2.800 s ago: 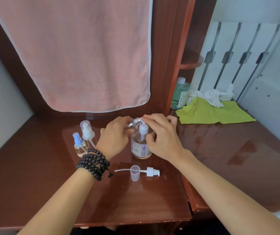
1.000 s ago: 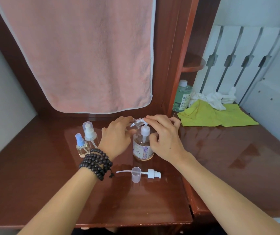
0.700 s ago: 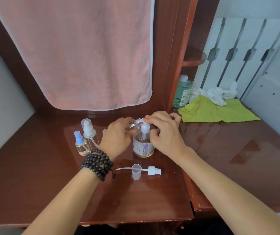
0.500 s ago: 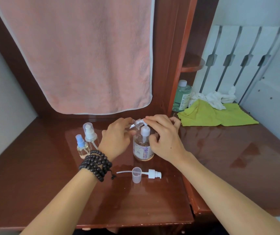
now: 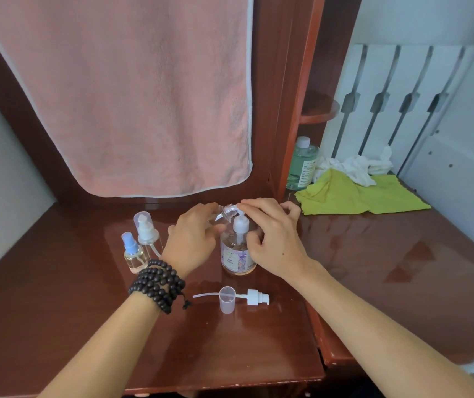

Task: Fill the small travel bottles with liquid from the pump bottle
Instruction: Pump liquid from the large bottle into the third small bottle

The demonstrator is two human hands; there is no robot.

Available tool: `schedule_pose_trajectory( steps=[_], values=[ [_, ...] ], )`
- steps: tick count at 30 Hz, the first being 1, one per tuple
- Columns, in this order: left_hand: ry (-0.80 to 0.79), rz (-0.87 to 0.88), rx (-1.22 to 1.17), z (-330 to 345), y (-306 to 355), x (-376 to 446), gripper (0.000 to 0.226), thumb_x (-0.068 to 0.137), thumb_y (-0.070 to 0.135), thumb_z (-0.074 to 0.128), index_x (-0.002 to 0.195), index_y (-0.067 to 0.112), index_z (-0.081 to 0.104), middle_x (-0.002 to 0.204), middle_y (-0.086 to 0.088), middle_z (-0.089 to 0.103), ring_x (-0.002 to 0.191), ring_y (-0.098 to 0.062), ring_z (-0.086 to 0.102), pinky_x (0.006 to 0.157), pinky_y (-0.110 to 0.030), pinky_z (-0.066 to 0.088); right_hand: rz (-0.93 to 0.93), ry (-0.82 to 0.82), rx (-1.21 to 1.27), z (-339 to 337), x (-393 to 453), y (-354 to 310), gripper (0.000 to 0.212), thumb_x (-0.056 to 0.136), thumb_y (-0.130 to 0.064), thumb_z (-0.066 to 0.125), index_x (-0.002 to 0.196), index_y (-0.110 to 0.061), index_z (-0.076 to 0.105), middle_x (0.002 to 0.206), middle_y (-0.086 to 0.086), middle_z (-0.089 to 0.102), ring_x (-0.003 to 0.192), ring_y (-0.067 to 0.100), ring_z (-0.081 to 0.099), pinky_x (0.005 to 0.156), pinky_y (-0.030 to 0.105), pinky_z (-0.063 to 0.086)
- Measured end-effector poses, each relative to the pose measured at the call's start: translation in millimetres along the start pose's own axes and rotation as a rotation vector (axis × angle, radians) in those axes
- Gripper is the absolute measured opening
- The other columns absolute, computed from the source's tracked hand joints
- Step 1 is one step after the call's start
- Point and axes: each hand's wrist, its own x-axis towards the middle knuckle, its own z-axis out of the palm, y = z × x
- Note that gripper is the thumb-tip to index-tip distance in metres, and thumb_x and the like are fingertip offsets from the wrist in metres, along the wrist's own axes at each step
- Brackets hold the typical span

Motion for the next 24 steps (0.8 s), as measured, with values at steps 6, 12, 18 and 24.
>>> schedule_pose_trajectory(
  steps=[6, 12, 18, 24],
  values=[
    [0.008, 0.015, 0.008, 0.4, -0.7, 0.6, 0.034, 0.09, 0.023, 0.062, 0.124, 0.027, 0.056, 0.117, 0.006, 0.061, 0.114, -0.022, 0.056, 0.094, -0.056, 0.044, -0.002, 0.038, -0.018, 2.7, 0.1, 2.6, 0.056, 0.068, -0.01, 0.044, 0.112, -0.015, 0.078, 0.119, -0.008, 0.071, 0.111, 0.01, 0.062, 0.092, 0.035, 0.023],
    [-0.037, -0.018, 0.07, 5.5, -3.5, 0.6, 0.036, 0.089, 0.02, 0.062, 0.125, 0.025, 0.057, 0.121, 0.005, 0.061, 0.117, -0.025, 0.056, 0.095, -0.054, 0.043, 0.059, 0.009, 0.015, 6.1, 1.1, 4.8, 0.05, 0.066, -0.002, 0.051, 0.101, -0.019, 0.082, 0.107, -0.009, 0.075, 0.1, 0.008, 0.064, 0.09, 0.038, 0.023],
    [-0.01, 0.019, 0.014, -1.2, -3.0, 2.3, 0.035, 0.09, 0.026, 0.062, 0.124, 0.029, 0.055, 0.118, 0.008, 0.061, 0.115, -0.022, 0.056, 0.094, -0.055, 0.045, -0.027, 0.019, -0.031, 0.9, 0.1, 0.0, 0.056, 0.068, -0.006, 0.048, 0.115, -0.014, 0.077, 0.122, -0.007, 0.069, 0.112, 0.011, 0.061, 0.092, 0.036, 0.024],
    [-0.012, 0.016, 0.014, 4.6, -4.7, 3.5, 0.036, 0.089, 0.021, 0.062, 0.125, 0.024, 0.056, 0.12, 0.004, 0.062, 0.115, -0.023, 0.057, 0.096, -0.055, 0.044, 0.008, 0.025, -0.033, 2.4, -0.6, 3.5, 0.055, 0.069, -0.009, 0.042, 0.11, -0.016, 0.078, 0.117, -0.007, 0.071, 0.107, 0.01, 0.062, 0.09, 0.033, 0.021]
  ],
)
